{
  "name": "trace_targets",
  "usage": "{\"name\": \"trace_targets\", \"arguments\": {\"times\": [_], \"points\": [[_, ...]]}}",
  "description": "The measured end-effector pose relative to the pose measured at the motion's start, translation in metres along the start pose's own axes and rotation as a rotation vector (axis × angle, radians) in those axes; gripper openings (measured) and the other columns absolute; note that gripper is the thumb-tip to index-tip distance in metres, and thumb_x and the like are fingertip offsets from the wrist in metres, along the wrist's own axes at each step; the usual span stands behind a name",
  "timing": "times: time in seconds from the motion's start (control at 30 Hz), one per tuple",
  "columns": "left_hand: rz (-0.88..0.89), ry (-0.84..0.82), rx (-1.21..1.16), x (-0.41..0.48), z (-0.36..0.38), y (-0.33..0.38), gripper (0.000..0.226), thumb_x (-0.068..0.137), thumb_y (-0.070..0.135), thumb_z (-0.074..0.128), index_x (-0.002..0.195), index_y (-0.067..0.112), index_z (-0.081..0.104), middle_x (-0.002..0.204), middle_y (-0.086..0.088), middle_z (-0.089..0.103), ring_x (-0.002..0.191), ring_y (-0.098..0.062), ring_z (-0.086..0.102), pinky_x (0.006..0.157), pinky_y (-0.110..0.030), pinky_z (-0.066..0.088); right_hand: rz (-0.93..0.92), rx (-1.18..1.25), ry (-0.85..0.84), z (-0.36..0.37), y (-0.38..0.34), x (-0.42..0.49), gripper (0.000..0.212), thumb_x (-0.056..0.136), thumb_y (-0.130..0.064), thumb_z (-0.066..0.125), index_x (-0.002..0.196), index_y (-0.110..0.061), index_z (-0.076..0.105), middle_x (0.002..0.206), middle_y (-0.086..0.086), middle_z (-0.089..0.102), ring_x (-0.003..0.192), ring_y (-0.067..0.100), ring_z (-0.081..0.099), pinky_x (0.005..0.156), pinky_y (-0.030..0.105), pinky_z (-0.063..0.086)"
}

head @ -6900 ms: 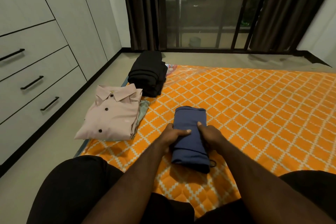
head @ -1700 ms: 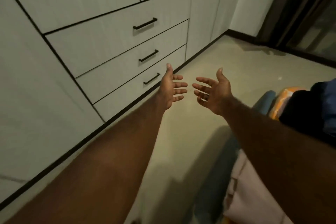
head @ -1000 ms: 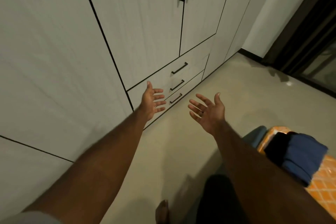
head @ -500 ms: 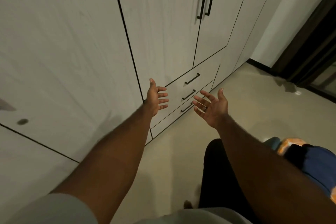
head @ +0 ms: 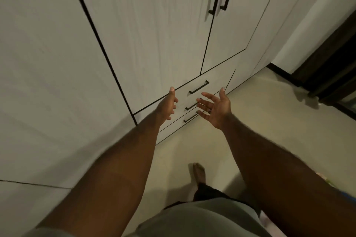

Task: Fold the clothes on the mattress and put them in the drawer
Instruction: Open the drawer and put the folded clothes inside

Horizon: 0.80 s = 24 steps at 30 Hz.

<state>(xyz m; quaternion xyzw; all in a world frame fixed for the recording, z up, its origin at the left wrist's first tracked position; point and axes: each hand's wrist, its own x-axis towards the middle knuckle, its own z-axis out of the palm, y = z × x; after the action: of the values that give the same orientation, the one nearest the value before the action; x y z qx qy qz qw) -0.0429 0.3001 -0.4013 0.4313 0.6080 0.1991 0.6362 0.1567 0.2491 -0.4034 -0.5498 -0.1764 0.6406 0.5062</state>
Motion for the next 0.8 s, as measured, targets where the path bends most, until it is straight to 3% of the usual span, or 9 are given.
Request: {"name": "trace_targets", "arguments": {"times": [0.13,0.2,0.27,0.37,0.47,0.53,0.7,0.8], "points": [[0.019,0.119,0.076,0.064,0.028,0.014,0.063,0.104,0.060,0.035,0.136,0.010,0.054,0.136,-0.016,0.055,0.126,-0.035,0.054,0.104,-0.047,0.044,0.102,-0.133,-0.065,-0.018,-0.033,0.077,0.080,0.097,-0.077,0.024,0.131,-0.018,0.066,0.131,0.011,0.068,0.125,0.029,0.060,0.107,0.052,0.046],[0.049,0.215,0.417,0.099,0.037,0.016,0.050,0.102,0.044,0.052,0.137,0.009,0.051,0.138,-0.018,0.054,0.127,-0.035,0.054,0.103,-0.044,0.047,0.150,-0.273,-0.121,-0.028,-0.047,0.116,0.079,0.098,-0.075,0.024,0.134,-0.018,0.063,0.136,0.008,0.065,0.130,0.026,0.056,0.106,0.051,0.046],[0.041,0.204,0.762,0.124,0.048,0.018,0.056,0.097,0.033,0.058,0.146,0.013,0.041,0.148,-0.017,0.043,0.134,-0.036,0.048,0.107,-0.046,0.045,0.161,-0.499,-0.175,-0.034,-0.056,0.147,0.075,0.101,-0.071,0.024,0.139,-0.017,0.059,0.143,0.007,0.059,0.133,0.023,0.051,0.105,0.051,0.045],[0.039,0.162,1.000,0.148,0.066,0.030,0.063,0.095,0.032,0.057,0.152,0.018,0.034,0.162,-0.014,0.026,0.147,-0.033,0.030,0.114,-0.049,0.036,0.077,-0.934,-0.275,-0.042,-0.060,0.197,0.067,0.106,-0.060,0.030,0.143,-0.010,0.056,0.149,0.010,0.053,0.139,0.026,0.046,0.116,0.050,0.037],[0.064,0.163,1.113,0.175,0.081,0.038,0.065,0.097,0.035,0.059,0.153,0.017,0.033,0.166,-0.016,0.014,0.151,-0.035,0.021,0.116,-0.050,0.032,-0.047,-1.519,-0.497,-0.048,-0.054,0.248,0.075,0.102,-0.067,0.029,0.144,-0.011,0.054,0.152,0.012,0.051,0.145,0.031,0.041,0.120,0.050,0.031],[0.059,0.155,1.162,0.191,0.086,0.040,0.066,0.096,0.034,0.061,0.153,0.016,0.032,0.167,-0.020,0.009,0.152,-0.038,0.018,0.115,-0.050,0.033,-0.076,-1.761,-0.597,-0.048,-0.047,0.282,0.076,0.103,-0.066,0.030,0.148,-0.009,0.050,0.159,0.013,0.042,0.151,0.032,0.029,0.122,0.051,0.025],[0.023,0.099,1.189,0.229,0.091,0.045,0.063,0.097,0.032,0.060,0.151,0.014,0.033,0.165,-0.028,0.002,0.153,-0.044,0.008,0.116,-0.055,0.033,-0.089,-2.051,-0.670,-0.044,-0.021,0.359,0.081,0.099,-0.071,0.027,0.157,-0.015,0.034,0.166,0.017,0.025,0.156,0.036,0.015,0.121,0.061,0.025],[-0.066,0.102,1.108,0.246,0.088,0.053,0.062,0.098,0.033,0.060,0.152,0.015,0.034,0.165,-0.026,0.009,0.153,-0.042,0.013,0.118,-0.054,0.033,-0.074,-2.112,-0.724,-0.034,-0.013,0.385,0.076,0.103,-0.065,0.028,0.159,-0.015,0.030,0.168,0.017,0.017,0.156,0.036,0.010,0.124,0.055,0.020]]}}
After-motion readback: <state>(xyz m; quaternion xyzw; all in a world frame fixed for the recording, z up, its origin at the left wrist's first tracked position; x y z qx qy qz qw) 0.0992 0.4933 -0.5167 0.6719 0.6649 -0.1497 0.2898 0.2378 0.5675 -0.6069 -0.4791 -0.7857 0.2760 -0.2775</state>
